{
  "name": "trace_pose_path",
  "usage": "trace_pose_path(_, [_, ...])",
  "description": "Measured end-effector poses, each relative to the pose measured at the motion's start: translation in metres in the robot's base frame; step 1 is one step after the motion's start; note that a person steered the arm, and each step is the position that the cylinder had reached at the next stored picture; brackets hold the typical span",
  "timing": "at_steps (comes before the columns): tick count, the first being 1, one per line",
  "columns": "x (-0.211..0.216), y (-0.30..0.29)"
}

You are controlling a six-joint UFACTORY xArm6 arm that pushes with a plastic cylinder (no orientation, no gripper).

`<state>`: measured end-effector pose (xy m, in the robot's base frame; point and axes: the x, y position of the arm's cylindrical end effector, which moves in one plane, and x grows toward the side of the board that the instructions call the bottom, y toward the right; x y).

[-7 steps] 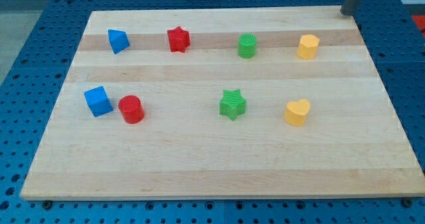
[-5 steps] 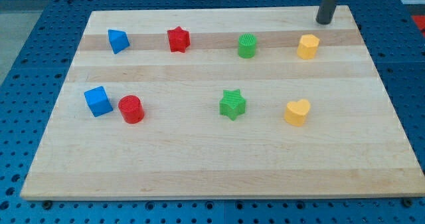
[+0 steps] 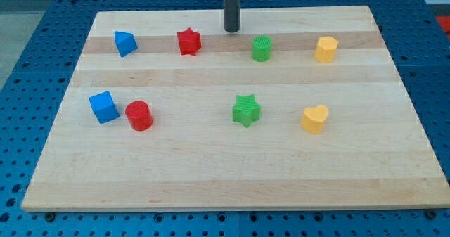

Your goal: Move the blue cube slightly up and right

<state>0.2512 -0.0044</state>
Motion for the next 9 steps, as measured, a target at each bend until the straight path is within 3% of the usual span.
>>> trace_pose_path(1, [0.000,-0.095])
trace_pose_path(2, [0.001,-0.103])
trace_pose_path(3, [0.001,-0.185])
trace_pose_path(4, [0.001,-0.195])
trace_pose_path(5, [-0.015,-0.266])
trace_pose_path(6, [-0.015,-0.267])
trace_pose_path(9, [0.098,-0.277])
